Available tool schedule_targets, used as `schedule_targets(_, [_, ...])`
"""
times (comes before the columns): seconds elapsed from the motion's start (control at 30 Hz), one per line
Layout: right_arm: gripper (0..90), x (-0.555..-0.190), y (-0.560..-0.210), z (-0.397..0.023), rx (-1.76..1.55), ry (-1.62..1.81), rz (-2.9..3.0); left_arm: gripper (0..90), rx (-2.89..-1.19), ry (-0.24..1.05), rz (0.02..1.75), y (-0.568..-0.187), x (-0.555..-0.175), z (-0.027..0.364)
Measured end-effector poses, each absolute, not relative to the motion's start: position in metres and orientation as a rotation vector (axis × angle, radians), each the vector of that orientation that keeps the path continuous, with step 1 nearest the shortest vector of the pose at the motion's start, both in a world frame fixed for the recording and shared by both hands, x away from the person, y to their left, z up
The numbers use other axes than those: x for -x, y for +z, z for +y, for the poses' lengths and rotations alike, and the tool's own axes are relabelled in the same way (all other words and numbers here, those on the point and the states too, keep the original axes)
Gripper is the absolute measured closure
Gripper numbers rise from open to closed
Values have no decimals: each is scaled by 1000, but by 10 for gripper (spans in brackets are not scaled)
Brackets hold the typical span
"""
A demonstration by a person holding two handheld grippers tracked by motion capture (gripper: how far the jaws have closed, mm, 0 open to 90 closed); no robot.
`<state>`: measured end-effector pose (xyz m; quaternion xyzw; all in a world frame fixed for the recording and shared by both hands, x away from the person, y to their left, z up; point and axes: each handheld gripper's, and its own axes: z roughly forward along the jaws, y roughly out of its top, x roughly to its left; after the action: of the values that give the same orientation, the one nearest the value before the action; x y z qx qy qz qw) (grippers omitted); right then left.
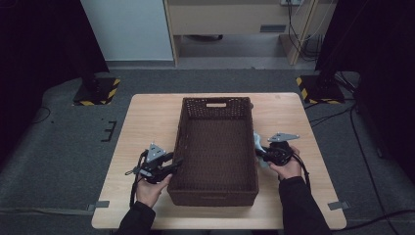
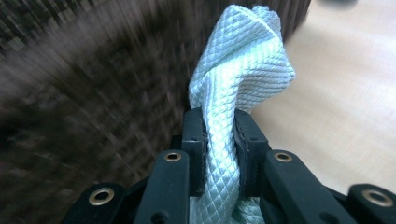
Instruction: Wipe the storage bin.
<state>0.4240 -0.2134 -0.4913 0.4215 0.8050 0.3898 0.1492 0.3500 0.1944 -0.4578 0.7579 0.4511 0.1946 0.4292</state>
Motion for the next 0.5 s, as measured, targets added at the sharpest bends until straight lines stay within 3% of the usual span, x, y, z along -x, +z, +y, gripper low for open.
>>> schedule_targets(0.23, [774,-430,-519,-207,-1269,991,2395,602,-1865,496,1168,-458,-349,192])
schedule_targets(0.4, [773,-427,-498,-212,-1249,1083,2331,670,-1849,519,1206,-456,-350,190])
schedule_targets(0.5, [774,-417,-461,-223,-1183,1265,2218,677,-1843,520,1217,-456,-354,190])
